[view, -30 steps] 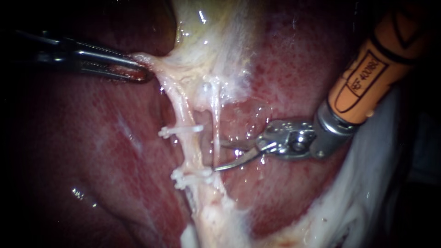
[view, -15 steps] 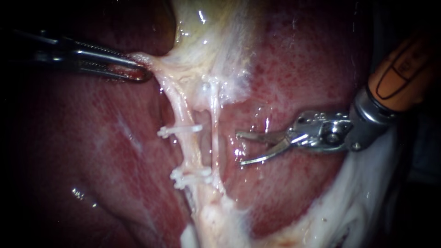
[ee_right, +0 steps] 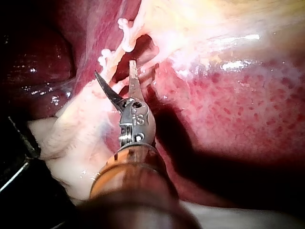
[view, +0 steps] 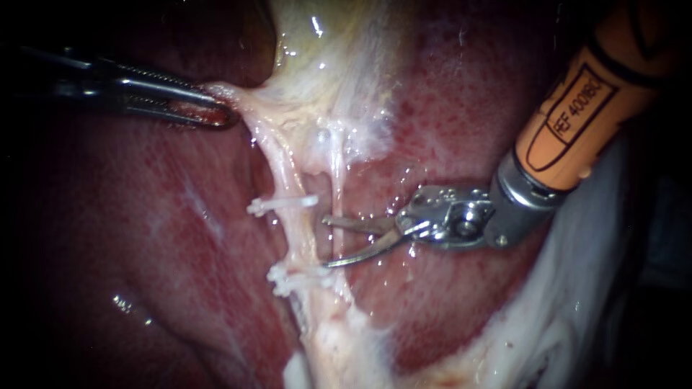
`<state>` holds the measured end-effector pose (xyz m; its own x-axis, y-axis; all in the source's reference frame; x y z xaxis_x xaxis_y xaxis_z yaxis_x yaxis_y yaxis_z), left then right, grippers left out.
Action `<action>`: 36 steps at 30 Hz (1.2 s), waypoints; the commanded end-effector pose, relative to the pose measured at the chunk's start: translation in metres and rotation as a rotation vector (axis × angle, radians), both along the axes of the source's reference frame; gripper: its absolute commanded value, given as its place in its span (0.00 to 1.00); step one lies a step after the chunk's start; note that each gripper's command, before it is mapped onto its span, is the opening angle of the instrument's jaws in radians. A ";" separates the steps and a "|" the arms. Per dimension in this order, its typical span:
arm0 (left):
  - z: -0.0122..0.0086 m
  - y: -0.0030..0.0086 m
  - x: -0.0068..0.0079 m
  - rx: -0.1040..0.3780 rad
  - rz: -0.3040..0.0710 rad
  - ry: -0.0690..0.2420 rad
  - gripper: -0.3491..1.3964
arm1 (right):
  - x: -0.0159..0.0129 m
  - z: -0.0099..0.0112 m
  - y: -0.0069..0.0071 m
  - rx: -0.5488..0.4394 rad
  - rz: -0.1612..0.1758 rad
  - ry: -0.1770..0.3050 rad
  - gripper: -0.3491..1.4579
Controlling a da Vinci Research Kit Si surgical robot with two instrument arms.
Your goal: Go to the cutting position left tube
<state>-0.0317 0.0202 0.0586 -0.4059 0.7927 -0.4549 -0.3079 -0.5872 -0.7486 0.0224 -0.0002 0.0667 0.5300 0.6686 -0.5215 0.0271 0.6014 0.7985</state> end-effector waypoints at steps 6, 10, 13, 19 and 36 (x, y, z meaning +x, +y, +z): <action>0.0001 -0.0001 0.0000 -0.001 -0.001 0.001 0.00 | 0.0000 0.0014 0.0000 0.015 -0.001 -0.008 0.88; 0.0001 -0.0001 0.0000 -0.001 -0.001 0.001 0.00 | 0.0000 0.0020 0.0002 0.019 -0.003 -0.009 0.88; 0.0001 -0.0001 -0.0001 -0.001 -0.001 0.001 0.00 | 0.0002 0.0022 0.0001 0.020 -0.007 -0.007 0.88; 0.0001 -0.0001 -0.0001 -0.001 -0.001 0.001 0.00 | 0.0008 0.0019 0.0000 0.026 -0.035 0.017 0.88; 0.0002 -0.0001 -0.0002 -0.001 -0.001 0.001 0.00 | 0.0056 0.0013 0.0000 0.048 -0.026 0.065 0.87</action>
<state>-0.0319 0.0201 0.0588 -0.4053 0.7926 -0.4557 -0.3092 -0.5879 -0.7475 0.0282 -0.0002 0.0680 0.5128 0.6805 -0.5233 0.0975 0.5595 0.8231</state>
